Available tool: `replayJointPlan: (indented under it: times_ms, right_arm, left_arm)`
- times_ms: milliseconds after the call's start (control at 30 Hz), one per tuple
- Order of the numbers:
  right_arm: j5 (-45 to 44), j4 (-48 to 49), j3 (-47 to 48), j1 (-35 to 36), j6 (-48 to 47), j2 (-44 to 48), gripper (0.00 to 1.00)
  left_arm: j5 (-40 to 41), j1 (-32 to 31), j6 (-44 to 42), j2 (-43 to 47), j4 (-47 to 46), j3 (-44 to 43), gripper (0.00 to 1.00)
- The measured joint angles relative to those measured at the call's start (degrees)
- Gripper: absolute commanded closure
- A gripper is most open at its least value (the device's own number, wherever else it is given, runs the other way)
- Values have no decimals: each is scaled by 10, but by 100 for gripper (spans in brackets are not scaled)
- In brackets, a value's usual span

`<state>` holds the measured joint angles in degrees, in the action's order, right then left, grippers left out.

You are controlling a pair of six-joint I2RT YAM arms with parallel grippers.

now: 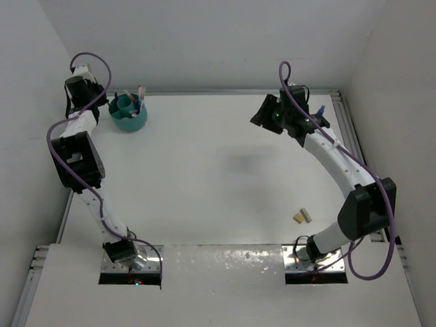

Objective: Sort the stationery into containers
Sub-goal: Move the storage box to the center of the board.

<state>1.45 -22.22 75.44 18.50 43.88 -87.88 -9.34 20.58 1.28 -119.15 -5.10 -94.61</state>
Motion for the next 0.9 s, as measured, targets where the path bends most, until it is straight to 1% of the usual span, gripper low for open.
replayJointPlan:
  times_ms: [233,467,567,900]
  right_arm:
    - [-8,-5,-6,0,0,29,50]
    - [-21,-5,-25,0,-1,65,50]
    - [-25,-5,-34,0,-2,75,50]
    - [-37,-5,-63,1,-7,114,50]
  left_arm:
    - [-3,-2,-5,15,24,16,100]
    - [-10,-10,-8,100,49,95,100]
    - [-11,-16,-8,128,53,114,100]
    - [-1,-36,-25,167,53,154,100]
